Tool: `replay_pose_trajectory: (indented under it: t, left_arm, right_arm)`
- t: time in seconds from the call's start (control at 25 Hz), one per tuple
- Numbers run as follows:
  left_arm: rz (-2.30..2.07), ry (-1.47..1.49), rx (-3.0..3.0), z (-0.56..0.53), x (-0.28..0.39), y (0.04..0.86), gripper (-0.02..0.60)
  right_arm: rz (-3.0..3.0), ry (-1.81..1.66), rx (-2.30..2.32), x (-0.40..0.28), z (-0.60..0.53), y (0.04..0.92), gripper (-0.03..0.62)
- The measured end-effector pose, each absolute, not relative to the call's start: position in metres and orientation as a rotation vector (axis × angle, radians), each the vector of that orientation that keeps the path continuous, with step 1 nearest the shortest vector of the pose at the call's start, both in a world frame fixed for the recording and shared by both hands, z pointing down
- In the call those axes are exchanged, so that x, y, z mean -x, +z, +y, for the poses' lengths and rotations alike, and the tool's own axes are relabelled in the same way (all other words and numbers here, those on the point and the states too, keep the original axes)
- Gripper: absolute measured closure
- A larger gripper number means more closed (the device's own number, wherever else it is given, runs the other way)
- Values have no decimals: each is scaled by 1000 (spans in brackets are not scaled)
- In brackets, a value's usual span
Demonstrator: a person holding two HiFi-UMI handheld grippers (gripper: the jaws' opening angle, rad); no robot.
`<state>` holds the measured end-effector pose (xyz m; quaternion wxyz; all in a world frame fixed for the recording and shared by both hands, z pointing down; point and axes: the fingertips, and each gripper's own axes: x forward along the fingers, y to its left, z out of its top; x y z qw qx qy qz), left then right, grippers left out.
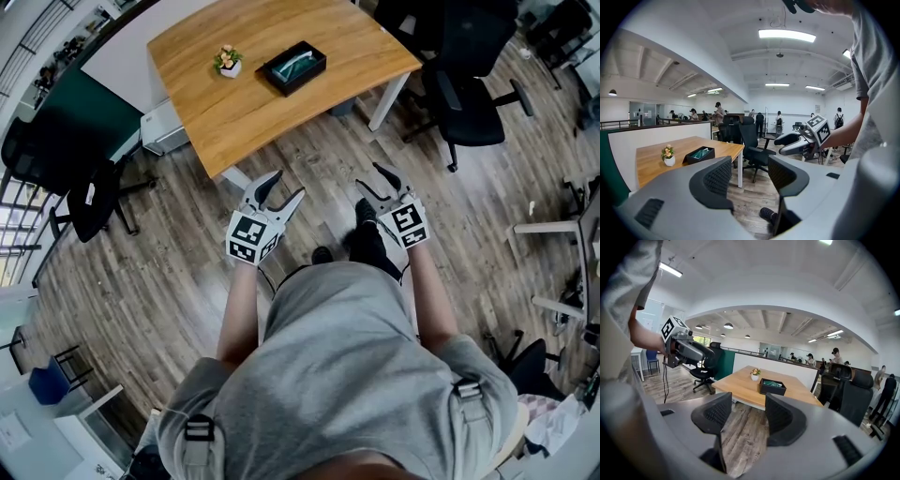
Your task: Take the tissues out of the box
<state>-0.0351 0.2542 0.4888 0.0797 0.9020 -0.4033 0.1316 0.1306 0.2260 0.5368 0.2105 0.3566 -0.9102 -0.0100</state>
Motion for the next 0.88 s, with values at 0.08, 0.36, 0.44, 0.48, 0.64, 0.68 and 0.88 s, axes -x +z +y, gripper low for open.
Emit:
replay_pose_trajectory:
  t: [0.08, 0.36, 0.44, 0.48, 0.64, 0.68, 0.88]
  left_arm:
    - [-1217, 398, -2693, 251, 38, 490, 336]
    - [-1239, 429, -2664, 243, 45, 495, 335]
    - [-1249, 434, -2652, 238, 48, 497, 336]
    - [-1252, 437, -2646, 235, 48, 497, 335]
    - [-1258, 451, -2628, 219, 44, 497, 335]
    - [-1261, 453, -2623, 215, 43, 497, 336]
    - [-1263, 476, -2603, 193, 34, 501, 336]
  right_arm:
    - [-2545, -41, -988, -126, 219, 534, 362]
    - [-2535, -28, -959, -125, 197, 542, 362]
    - [-2555, -29, -951, -120, 191, 541, 362]
    - [-2571, -29, -949, -117, 187, 539, 362]
    - [-2557, -2, -922, -121, 172, 547, 363]
    - [-2561, 3, -918, -122, 168, 548, 364]
    - [-2562, 30, -895, -128, 141, 555, 365]
